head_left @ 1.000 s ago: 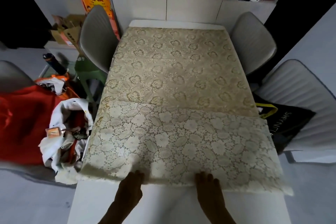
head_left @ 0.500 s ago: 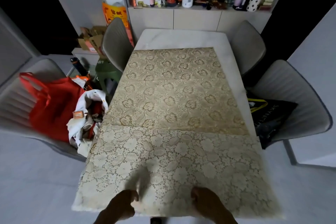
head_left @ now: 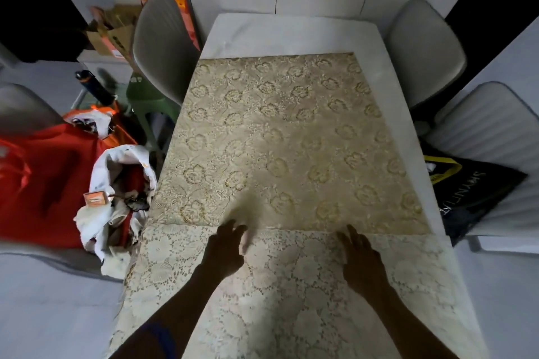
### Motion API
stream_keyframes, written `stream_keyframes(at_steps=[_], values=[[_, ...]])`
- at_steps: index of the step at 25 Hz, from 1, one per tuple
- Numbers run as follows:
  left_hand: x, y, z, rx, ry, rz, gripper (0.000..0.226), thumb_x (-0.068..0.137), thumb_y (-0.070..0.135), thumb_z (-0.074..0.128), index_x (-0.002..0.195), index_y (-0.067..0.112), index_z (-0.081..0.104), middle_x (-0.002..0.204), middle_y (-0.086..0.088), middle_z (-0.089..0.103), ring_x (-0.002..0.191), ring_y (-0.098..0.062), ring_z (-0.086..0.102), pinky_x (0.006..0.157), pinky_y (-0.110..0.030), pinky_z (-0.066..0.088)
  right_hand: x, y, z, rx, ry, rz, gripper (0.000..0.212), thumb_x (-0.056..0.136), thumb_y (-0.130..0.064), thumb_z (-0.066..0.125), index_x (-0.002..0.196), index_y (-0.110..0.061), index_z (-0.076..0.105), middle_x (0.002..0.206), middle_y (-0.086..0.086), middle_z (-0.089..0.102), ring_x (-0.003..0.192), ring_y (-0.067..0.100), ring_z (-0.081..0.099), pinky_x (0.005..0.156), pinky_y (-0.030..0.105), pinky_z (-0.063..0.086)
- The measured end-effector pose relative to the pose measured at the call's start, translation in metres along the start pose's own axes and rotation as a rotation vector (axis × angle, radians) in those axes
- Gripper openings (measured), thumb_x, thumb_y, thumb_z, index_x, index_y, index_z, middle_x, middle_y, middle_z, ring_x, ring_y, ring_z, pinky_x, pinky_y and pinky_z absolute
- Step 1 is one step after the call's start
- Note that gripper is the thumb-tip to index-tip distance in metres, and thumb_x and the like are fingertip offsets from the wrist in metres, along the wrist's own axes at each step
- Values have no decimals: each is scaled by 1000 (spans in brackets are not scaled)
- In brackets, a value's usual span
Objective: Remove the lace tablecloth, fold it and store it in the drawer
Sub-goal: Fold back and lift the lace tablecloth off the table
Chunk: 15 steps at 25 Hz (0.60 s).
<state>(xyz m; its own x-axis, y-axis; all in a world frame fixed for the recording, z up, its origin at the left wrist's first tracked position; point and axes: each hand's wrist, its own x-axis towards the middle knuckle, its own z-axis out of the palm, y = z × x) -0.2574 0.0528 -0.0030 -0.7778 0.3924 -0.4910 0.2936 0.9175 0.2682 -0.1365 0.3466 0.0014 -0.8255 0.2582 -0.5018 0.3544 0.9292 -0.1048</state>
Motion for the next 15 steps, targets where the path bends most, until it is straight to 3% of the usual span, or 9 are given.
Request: stream_keyframes(at_steps=[2, 3, 4, 6, 8, 11, 14, 15], values=[[12, -9, -1, 151, -87, 16, 93, 84, 35, 68, 156, 26, 9, 165, -11, -7, 152, -31, -1, 121, -46, 21, 14, 4, 0, -13, -54, 34, 69, 100, -27, 41, 155, -29, -1, 165, -1, -8, 151, 31, 7, 112, 46, 34], [14, -13, -3, 173, -113, 16, 101, 81, 38, 71, 156, 27, 5, 165, -11, -8, 152, -32, 0, 119, -48, 25, 18, 8, -1, -11, -67, 38, 74, 99, -32, 45, 155, -30, -3, 165, -1, -6, 150, 32, 11, 109, 47, 38], [14, -15, -3, 178, -126, 12, 107, 77, 40, 75, 156, 27, 4, 165, -13, -2, 151, -34, 8, 115, -47, 33, 20, 12, -2, -31, -65, 36, 79, 96, -35, 51, 155, -30, -2, 165, 0, -1, 146, 33, 20, 105, 45, 43], [12, -14, -3, 201, -31, 32, 109, 70, 41, 81, 155, 20, 17, 155, -16, 28, 134, -30, 44, 99, -38, 50, 26, 20, -6, -51, -77, 21, 84, 90, -37, 61, 155, -28, 7, 161, 6, 14, 132, 30, 41, 97, 40, 49], [11, -16, -1, 219, 77, 73, 95, 66, 41, 84, 146, 14, 40, 132, -10, 56, 106, -21, 66, 81, -31, 57, 30, 24, -6, -29, -130, -6, 78, 90, -38, 61, 151, -25, 16, 149, 4, 38, 122, 23, 53, 93, 34, 50], [9, -18, -3, 148, 11, 92, 49, 90, 35, 62, 135, 21, 50, 127, -1, 57, 115, -22, 58, 92, -33, 49, 33, 25, -9, -141, -114, -90, 52, 93, -35, 52, 141, -24, 37, 134, -1, 52, 119, 21, 53, 92, 31, 48], [9, -18, -26, 106, 35, 85, 17, 93, 29, 59, 106, 21, 64, 111, 2, 65, 107, -20, 59, 89, -30, 49, 48, 24, -37, -141, -173, -135, 30, 94, -26, 49, 122, -22, 58, 130, 5, 54, 121, 26, 52, 95, 36, 46], [12, -20, -40, 54, 67, 57, 11, 92, 27, 59, 100, 22, 65, 104, 3, 69, 102, -19, 63, 85, -30, 51, 56, 18, -52, -124, -161, -144, 22, 95, -24, 49, 113, -23, 60, 126, 6, 59, 118, 26, 55, 89, 33, 46]])
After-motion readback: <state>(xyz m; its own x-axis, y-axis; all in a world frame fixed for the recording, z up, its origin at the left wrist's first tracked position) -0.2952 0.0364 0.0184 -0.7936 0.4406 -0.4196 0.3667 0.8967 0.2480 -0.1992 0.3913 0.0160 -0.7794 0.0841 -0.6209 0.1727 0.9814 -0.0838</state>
